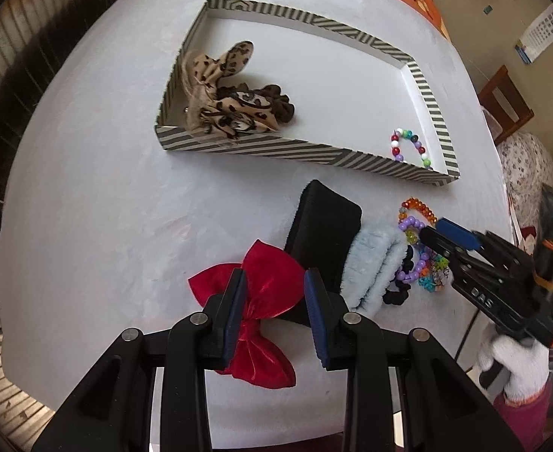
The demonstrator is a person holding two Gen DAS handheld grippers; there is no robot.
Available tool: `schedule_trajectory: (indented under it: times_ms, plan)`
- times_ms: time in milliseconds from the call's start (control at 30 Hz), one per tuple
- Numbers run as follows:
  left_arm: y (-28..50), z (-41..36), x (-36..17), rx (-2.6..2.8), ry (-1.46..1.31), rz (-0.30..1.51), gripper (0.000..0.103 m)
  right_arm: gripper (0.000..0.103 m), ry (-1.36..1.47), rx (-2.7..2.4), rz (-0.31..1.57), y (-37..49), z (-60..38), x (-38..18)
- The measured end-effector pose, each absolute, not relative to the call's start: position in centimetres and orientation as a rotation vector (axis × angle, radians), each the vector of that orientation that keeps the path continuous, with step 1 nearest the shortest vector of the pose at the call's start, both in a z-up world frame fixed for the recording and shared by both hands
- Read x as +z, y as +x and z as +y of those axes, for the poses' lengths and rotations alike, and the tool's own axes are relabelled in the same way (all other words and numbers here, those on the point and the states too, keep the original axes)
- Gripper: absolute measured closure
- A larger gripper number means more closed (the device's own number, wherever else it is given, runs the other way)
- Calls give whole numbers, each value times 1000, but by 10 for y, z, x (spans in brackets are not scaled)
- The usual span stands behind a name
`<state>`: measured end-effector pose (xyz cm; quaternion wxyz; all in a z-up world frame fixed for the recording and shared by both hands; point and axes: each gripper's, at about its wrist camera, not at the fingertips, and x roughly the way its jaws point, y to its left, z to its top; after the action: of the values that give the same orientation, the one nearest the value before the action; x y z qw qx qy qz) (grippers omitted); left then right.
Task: Organize jewelry
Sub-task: 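Move the left gripper to the black velvet scrunchie while the right reaches the purple bead bracelet, then grasp the black velvet scrunchie with the left gripper while the right grasps the purple bracelet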
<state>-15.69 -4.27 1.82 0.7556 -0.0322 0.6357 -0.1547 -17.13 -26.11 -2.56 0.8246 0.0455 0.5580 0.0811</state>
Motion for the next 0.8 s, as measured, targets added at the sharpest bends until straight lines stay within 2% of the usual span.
schedule_trajectory:
  times_ms: [133, 167, 233, 300, 800]
  plan:
    - [-152, -40, 13, -337, -72, 1401, 80, 68, 86, 190, 1211, -166, -259, -36]
    - [-150, -39, 12, -338, -76, 1405, 80, 71, 93, 199, 1215, -166, -259, -38]
    - [-148, -39, 12, -343, -74, 1405, 80, 89, 134, 223, 1200, -167, -261, -38]
    - [-146, -42, 11, -348, -71, 1407, 80, 93, 140, 225, 1199, -168, -260, -38]
    - [-120, -79, -11, -372, 1, 1433, 80, 93, 294, 240, 1041, -192, -278, 26]
